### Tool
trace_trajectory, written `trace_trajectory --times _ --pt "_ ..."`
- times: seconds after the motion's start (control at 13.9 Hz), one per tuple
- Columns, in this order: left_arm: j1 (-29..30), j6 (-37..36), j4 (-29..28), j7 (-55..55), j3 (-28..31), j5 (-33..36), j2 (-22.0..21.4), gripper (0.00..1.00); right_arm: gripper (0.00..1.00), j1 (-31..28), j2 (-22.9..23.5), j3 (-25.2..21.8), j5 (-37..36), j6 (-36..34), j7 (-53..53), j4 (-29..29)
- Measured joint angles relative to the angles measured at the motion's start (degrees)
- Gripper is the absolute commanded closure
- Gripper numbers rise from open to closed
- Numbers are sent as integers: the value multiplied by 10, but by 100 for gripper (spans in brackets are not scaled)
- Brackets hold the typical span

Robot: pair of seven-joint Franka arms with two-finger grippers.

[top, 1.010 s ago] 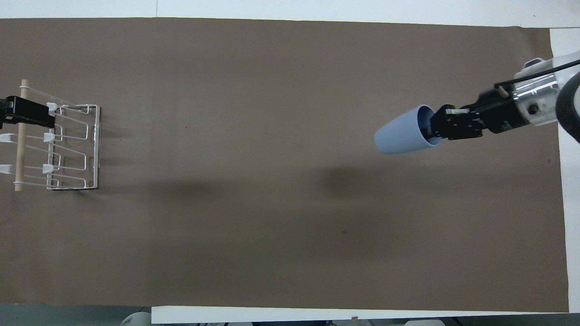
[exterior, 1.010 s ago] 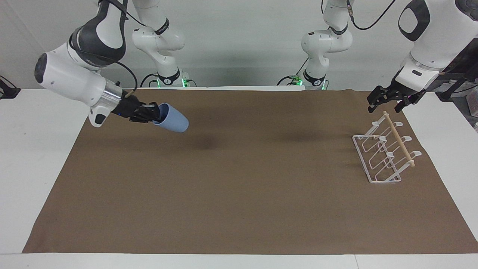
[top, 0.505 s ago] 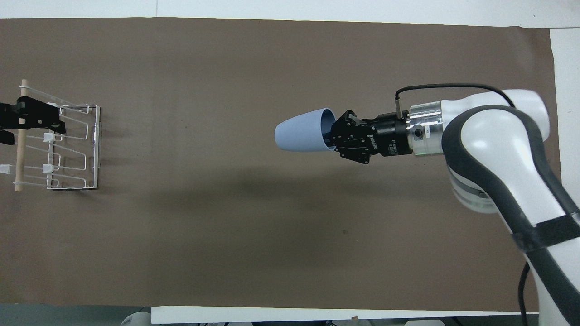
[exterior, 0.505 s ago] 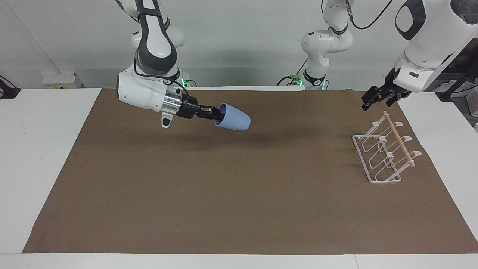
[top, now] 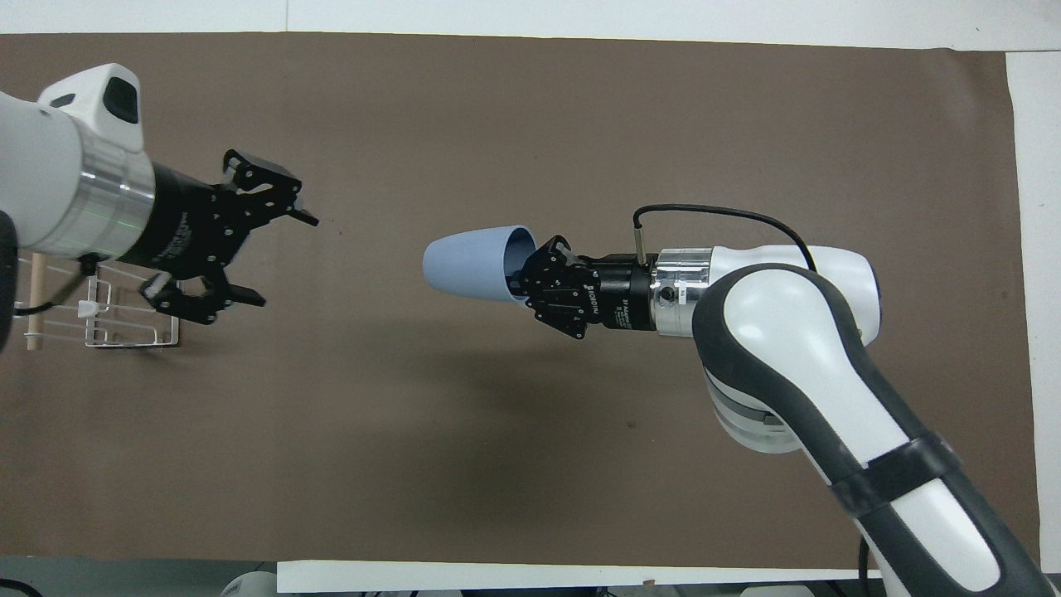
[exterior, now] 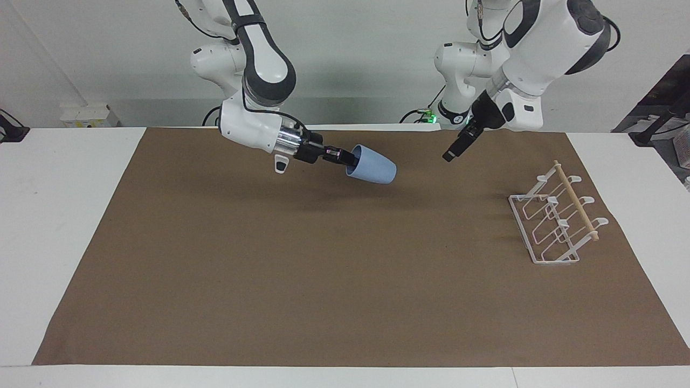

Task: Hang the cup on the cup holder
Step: 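Hold the cup with the right gripper while the left gripper approaches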

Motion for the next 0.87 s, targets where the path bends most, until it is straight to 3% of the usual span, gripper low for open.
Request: trace_trajectory --times 0.29,0.87 --pt "-23 70 -22 -156 0 -70 1 0 100 17 0 0 11 16 11 -1" --pt "-52 125 -67 -202 0 -114 11 0 100 16 0 -1 17 17 12 -2"
